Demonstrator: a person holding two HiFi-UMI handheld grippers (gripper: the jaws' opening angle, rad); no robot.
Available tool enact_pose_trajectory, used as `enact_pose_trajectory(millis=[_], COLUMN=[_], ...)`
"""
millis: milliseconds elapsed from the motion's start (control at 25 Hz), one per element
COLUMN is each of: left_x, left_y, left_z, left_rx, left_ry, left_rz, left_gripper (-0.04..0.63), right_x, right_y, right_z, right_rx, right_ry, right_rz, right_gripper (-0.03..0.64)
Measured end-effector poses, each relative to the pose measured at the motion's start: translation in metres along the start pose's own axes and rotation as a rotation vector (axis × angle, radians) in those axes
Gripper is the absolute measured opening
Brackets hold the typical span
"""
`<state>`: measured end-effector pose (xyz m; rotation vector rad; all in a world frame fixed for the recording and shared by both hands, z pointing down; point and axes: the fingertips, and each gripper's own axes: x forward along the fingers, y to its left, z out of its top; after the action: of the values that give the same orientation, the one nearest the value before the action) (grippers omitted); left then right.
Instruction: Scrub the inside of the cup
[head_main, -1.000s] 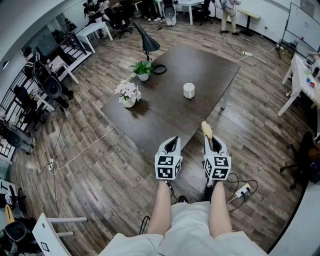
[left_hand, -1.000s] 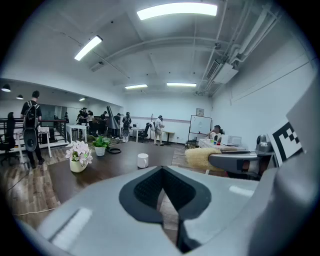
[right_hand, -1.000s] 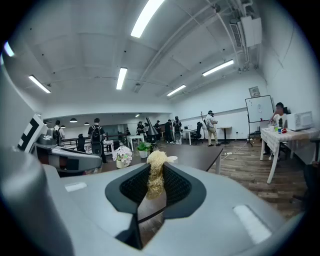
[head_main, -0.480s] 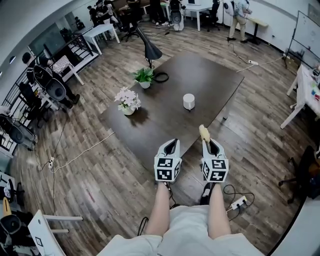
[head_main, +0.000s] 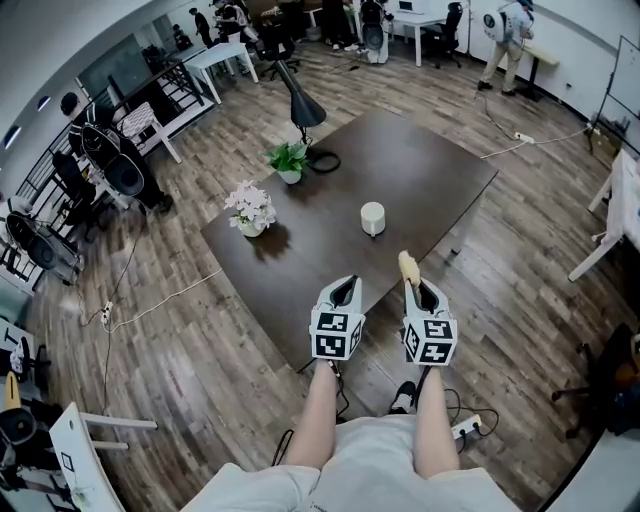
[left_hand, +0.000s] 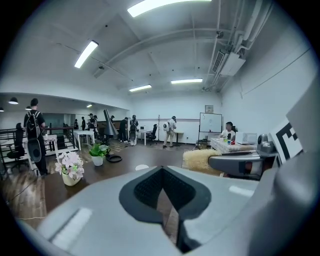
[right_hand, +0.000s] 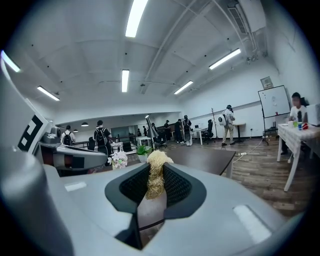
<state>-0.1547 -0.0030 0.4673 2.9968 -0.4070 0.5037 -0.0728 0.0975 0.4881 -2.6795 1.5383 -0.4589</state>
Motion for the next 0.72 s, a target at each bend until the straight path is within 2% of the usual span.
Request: enact_pose_trajectory(millis=[400, 560, 720], left_x=[0.055, 0.053, 0.047], left_y=[-0.042, -0.049, -0.037], left_z=[0.014, 0.006, 0.001], left_rx=[-0.048, -0.045, -0.049], left_ry=[-0.046, -0.021, 0.001], left_rz=[0.085, 0.111, 0.142], left_gripper=[0.0, 0.0, 0.0], right_x=[0.013, 0.01, 0.005], right_y=[-0.07, -0.088, -0.095], right_z=[0.005, 0.004, -0.001], right_rx=[-0.023, 0.026, 0.065], right_ry=[0.016, 0.011, 0.007], right_rz=[0.069, 0.077, 0.08], right_gripper=[0.097, 0.097, 0.097])
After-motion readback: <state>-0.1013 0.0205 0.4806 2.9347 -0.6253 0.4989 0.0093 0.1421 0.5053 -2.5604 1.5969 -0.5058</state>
